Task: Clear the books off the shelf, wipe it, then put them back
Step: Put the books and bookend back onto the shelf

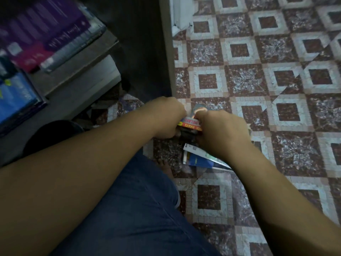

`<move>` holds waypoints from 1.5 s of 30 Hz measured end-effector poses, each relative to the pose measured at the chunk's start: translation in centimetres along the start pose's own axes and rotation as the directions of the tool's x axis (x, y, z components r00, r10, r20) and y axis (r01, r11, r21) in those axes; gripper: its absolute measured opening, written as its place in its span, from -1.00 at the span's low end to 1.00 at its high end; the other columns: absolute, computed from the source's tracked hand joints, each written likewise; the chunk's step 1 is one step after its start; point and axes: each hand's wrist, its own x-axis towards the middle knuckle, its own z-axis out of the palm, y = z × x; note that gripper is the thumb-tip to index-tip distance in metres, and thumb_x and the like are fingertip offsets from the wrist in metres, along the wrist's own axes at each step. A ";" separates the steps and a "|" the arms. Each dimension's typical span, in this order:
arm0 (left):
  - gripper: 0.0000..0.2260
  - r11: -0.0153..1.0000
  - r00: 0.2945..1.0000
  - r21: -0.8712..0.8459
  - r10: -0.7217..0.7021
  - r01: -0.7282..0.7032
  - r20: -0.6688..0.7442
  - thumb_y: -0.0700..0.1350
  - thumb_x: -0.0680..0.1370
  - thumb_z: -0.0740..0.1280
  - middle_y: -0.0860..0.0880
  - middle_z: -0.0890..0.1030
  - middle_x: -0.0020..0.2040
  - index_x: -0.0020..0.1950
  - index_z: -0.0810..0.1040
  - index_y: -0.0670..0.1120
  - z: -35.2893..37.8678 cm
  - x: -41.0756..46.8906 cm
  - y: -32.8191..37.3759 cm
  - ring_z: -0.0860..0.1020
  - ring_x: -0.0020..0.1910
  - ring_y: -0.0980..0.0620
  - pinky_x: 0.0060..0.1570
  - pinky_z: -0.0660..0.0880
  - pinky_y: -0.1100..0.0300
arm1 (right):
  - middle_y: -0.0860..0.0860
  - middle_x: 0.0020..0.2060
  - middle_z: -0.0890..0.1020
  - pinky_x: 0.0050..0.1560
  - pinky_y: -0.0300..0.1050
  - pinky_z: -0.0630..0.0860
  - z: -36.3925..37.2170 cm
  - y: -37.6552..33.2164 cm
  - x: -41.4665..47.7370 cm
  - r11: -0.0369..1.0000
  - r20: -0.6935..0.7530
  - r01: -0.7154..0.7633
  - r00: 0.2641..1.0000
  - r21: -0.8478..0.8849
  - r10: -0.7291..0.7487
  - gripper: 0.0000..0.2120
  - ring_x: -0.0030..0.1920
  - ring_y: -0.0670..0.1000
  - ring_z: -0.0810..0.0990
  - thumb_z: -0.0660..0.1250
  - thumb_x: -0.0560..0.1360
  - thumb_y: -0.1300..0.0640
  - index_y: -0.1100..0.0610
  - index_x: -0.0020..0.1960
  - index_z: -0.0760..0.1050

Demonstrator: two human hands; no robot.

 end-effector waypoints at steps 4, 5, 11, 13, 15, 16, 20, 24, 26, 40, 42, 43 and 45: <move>-0.80 0.992 0.985 -0.039 -0.124 0.120 -0.123 0.06 0.53 0.35 0.00 0.55 -0.07 0.12 0.56 0.06 -1.7 -5.9 -4.0 0.48 -0.12 0.02 -0.18 0.36 0.13 | -0.02 -0.12 0.59 -0.27 -0.08 0.39 -3.5 -3.7 0.8 0.991 -0.078 0.130 0.988 0.008 -0.129 -0.78 -0.11 0.14 0.60 0.29 0.50 -0.09 -0.10 0.12 0.41; -0.80 0.983 0.972 -0.055 -0.181 0.175 -0.152 0.06 0.53 0.34 0.00 0.56 -0.05 0.13 0.56 0.07 -2.1 -7.6 -5.2 0.50 -0.11 0.02 -0.17 0.38 0.13 | -0.04 -0.13 0.58 -0.27 -0.08 0.41 -4.6 -5.1 1.1 0.986 -0.087 0.167 0.982 -0.008 -0.167 -0.78 -0.11 0.13 0.60 0.29 0.51 -0.07 -0.12 0.14 0.40; -0.78 0.864 0.763 0.009 -0.440 0.504 -0.474 0.02 0.49 0.34 -0.18 0.60 -0.06 0.08 0.57 -0.04 -5.0 -17.1 -13.2 0.56 -0.06 -0.26 -0.15 0.44 0.02 | -0.03 0.00 0.60 -0.21 -0.10 0.28 -11.1 -15.0 5.5 0.905 -0.442 0.381 0.791 -0.188 -0.424 -0.73 -0.02 0.12 0.59 0.29 0.52 -0.09 -0.12 0.21 0.47; -0.77 0.803 0.638 -0.036 -0.499 0.595 -0.587 -0.01 0.48 0.34 -0.20 0.60 -0.05 0.08 0.56 -0.07 -5.8 -19.0 -15.9 0.56 -0.08 -0.28 -0.16 0.45 -0.02 | -0.02 0.06 0.60 -0.03 -0.01 0.35 -12.8 -18.0 8.1 0.882 -0.534 0.435 0.709 -0.181 -0.460 -0.68 0.07 0.13 0.54 0.28 0.52 -0.11 -0.14 0.27 0.46; -0.73 0.753 0.525 -0.096 -0.539 0.651 -0.658 -0.06 0.47 0.35 -0.18 0.59 0.02 0.16 0.54 -0.07 -6.0 -19.5 -18.6 0.55 -0.02 -0.28 -0.13 0.44 -0.03 | -0.01 0.18 0.57 0.24 0.15 0.27 -13.5 -20.4 11.5 0.875 -0.607 0.459 0.654 -0.157 -0.452 -0.60 0.19 0.16 0.48 0.28 0.51 -0.10 -0.13 0.34 0.42; -0.69 0.740 0.489 -0.113 -0.542 0.663 -0.684 -0.11 0.48 0.34 -0.19 0.58 0.06 0.22 0.52 -0.08 -5.7 -19.3 -20.1 0.53 0.02 -0.27 -0.10 0.44 -0.04 | 0.00 0.24 0.54 0.33 0.22 0.19 -13.5 -21.3 13.3 0.876 -0.624 0.456 0.643 -0.154 -0.444 -0.56 0.24 0.17 0.44 0.29 0.51 -0.09 -0.11 0.38 0.39; -0.51 0.721 0.511 -0.121 -0.588 0.682 -0.627 -0.25 0.53 0.28 -0.23 0.47 0.29 0.46 0.30 -0.14 -2.4 -16.8 -25.6 0.46 0.15 -0.27 0.06 0.41 -0.09 | 0.04 0.37 0.44 0.45 0.32 -0.06 -11.8 -23.5 20.5 0.866 -0.518 0.446 0.699 -0.224 -0.494 -0.47 0.39 0.20 0.30 0.28 0.52 -0.07 -0.06 0.46 0.28; -0.45 0.767 0.633 -0.198 -0.623 0.610 -0.459 0.10 0.55 0.32 -0.16 0.43 0.32 0.46 0.28 -0.09 2.0 -14.7 -28.0 0.43 0.23 -0.19 0.16 0.43 -0.07 | 0.04 0.44 0.33 0.46 0.24 -0.04 -8.9 -23.1 25.3 0.879 -0.281 0.430 0.834 -0.208 -0.475 -0.52 0.44 0.24 0.19 0.19 0.59 0.01 -0.16 0.49 0.21; -0.28 0.762 0.634 -0.370 -0.647 0.531 -0.423 0.30 0.46 0.30 -0.12 0.38 0.40 0.49 0.28 -0.05 3.1 -14.6 -28.1 0.39 0.32 -0.15 0.27 0.40 -0.06 | 0.03 0.48 0.24 0.44 0.15 0.05 -8.7 -22.5 26.0 0.874 -0.202 0.455 0.852 -0.173 -0.483 -0.44 0.45 0.23 0.16 0.25 0.56 -0.07 -0.19 0.51 0.15; -0.48 0.609 0.429 -0.339 -0.770 0.717 -0.473 0.15 0.51 0.33 -0.17 0.45 0.31 0.39 0.39 -0.07 0.5 -11.2 -22.9 0.36 0.33 -0.21 0.31 0.27 -0.16 | 0.12 0.42 0.33 0.47 0.06 0.07 -7.8 -20.7 22.0 0.884 -0.340 0.464 0.823 -0.061 -0.455 -0.38 0.46 0.16 0.20 0.37 0.49 -0.02 0.02 0.50 0.25; -0.54 0.708 0.483 -0.324 -0.680 0.627 -0.551 0.10 0.51 0.32 -0.15 0.46 0.26 0.35 0.42 -0.08 -1.0 -10.6 -19.2 0.41 0.26 -0.20 0.21 0.33 -0.10 | 0.14 0.35 0.40 0.41 0.07 0.25 -6.4 -18.2 18.4 0.878 -0.406 0.471 0.821 0.084 -0.402 -0.45 0.39 0.17 0.30 0.37 0.49 0.07 0.07 0.45 0.33; -0.57 0.787 0.539 -0.307 -0.599 0.536 -0.592 0.08 0.52 0.32 -0.14 0.48 0.22 0.32 0.44 -0.08 -1.5 -10.3 -17.2 0.43 0.23 -0.19 0.17 0.35 -0.07 | 0.14 0.28 0.45 0.30 0.09 0.38 -5.4 -16.6 16.2 0.877 -0.398 0.454 0.842 0.160 -0.363 -0.52 0.30 0.17 0.40 0.35 0.49 0.09 0.08 0.40 0.39; -0.66 0.937 0.682 -0.228 -0.349 0.264 -0.643 0.05 0.51 0.32 -0.11 0.53 0.12 0.22 0.50 -0.07 -2.1 -9.5 -13.0 0.49 0.13 -0.16 0.10 0.42 -0.04 | 0.14 0.12 0.55 0.04 0.06 0.51 -2.3 -12.3 11.8 0.907 -0.278 0.329 0.926 0.263 -0.255 -0.66 0.11 0.18 0.52 0.31 0.51 0.08 0.07 0.27 0.46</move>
